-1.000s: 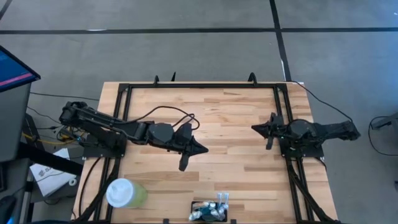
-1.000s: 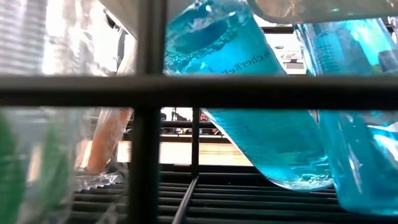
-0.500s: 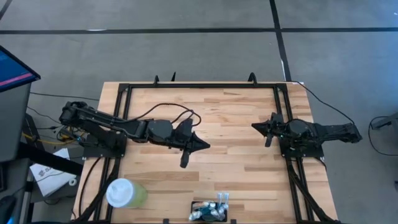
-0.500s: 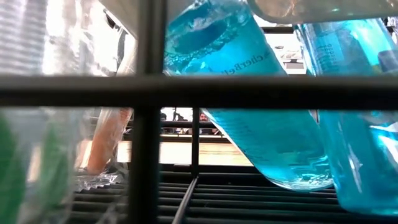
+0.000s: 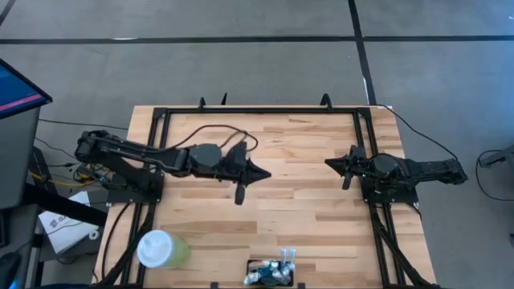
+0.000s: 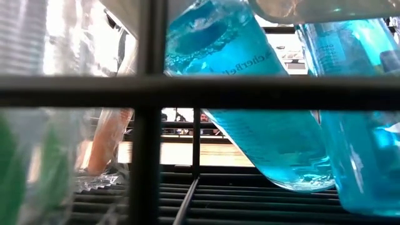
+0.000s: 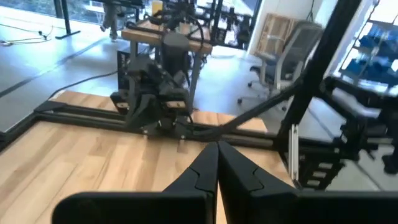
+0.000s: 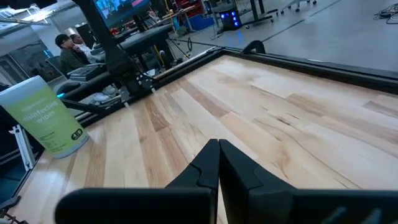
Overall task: Pick & Place toothbrushing station
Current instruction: Return to Home Position
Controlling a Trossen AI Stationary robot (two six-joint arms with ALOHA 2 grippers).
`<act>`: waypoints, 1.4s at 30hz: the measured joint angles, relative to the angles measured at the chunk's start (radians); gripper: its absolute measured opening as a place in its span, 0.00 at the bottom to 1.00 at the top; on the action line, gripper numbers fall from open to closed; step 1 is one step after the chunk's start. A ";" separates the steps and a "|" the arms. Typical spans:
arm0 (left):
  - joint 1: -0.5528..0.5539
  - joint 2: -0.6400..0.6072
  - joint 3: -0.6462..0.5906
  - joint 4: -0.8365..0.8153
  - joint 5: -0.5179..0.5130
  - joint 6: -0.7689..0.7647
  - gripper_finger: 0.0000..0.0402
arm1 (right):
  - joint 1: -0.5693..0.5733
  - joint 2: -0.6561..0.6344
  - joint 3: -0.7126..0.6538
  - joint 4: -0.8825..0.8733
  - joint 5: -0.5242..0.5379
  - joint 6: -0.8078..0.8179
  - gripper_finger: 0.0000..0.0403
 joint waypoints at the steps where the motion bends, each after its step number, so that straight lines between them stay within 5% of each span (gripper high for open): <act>1: 0.010 -0.009 -0.006 0.005 0.009 -0.008 0.00 | 0.000 0.000 0.000 0.000 0.000 0.000 0.00; 12: 0.042 -0.350 -0.361 0.045 -0.217 -0.156 0.00 | 0.000 0.000 0.000 0.003 0.000 0.000 0.00; 29: 0.051 -0.887 -0.820 0.125 -0.196 -0.097 0.00 | 0.000 0.001 0.000 0.002 0.000 0.000 0.00; 42: 0.054 -1.165 -1.003 0.144 -0.104 -0.001 0.00 | 0.000 0.001 0.000 0.001 0.000 0.000 0.00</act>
